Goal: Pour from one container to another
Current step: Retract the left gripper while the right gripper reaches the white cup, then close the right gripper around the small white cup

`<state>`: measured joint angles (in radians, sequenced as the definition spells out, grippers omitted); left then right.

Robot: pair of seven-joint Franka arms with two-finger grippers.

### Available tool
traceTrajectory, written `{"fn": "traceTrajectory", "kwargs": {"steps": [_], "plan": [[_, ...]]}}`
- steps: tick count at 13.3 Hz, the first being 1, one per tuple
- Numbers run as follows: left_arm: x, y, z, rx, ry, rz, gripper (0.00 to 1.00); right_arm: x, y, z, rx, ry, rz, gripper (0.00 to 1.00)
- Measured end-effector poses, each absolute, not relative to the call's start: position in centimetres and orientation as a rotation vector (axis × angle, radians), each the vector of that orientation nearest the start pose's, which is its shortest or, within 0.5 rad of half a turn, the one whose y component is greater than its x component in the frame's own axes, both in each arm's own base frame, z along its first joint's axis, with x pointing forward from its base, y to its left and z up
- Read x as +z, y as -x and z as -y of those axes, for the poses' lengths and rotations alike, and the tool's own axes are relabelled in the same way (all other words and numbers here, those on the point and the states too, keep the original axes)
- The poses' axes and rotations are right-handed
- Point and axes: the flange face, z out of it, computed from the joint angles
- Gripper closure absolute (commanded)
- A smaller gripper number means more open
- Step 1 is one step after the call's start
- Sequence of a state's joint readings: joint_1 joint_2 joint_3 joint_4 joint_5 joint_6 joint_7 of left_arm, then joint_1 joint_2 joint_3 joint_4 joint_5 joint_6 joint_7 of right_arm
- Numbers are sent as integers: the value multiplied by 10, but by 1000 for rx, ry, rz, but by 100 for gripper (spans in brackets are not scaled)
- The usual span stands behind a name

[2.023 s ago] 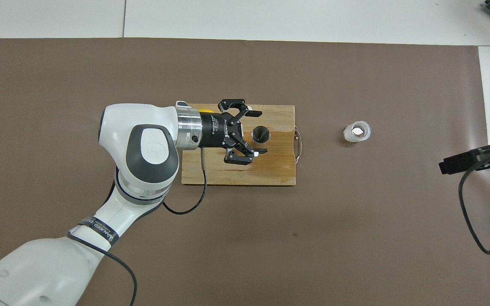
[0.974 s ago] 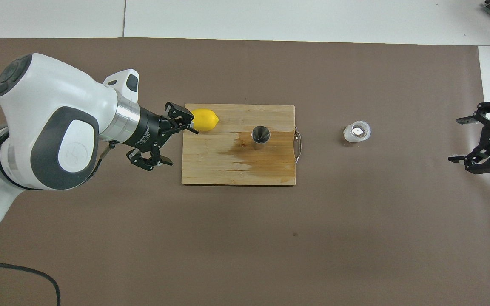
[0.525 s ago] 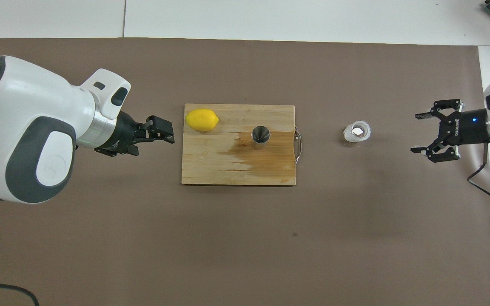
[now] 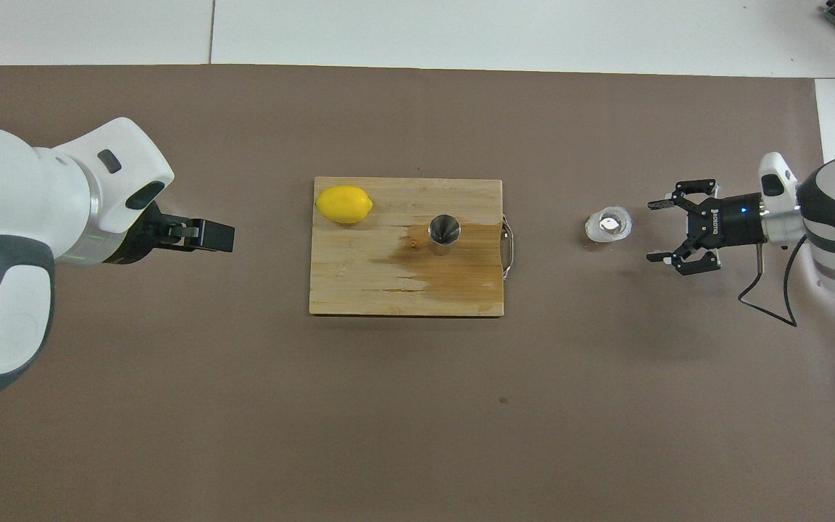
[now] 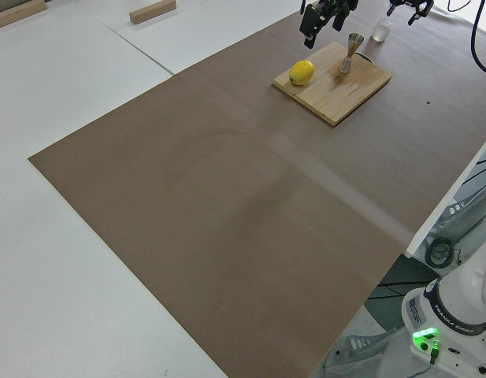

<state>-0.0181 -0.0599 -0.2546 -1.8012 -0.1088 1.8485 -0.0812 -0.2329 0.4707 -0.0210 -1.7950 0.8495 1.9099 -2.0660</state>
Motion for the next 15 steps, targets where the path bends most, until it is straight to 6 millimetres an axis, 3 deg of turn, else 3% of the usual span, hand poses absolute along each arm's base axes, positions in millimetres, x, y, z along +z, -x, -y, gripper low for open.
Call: {"fn": "traceTrajectory", "kwargs": {"steps": [6,10,15], "plan": [[617,-530,130,-151,3192,-220,0,280,-629,89,-760,1885,1615,0],[619,-535,86,-117,3192,-199,0,270,-632,77,-754,1882,1622,0],[619,-538,71,-125,3177,-200,0,255,-632,61,-755,1921,1619,0]]}}
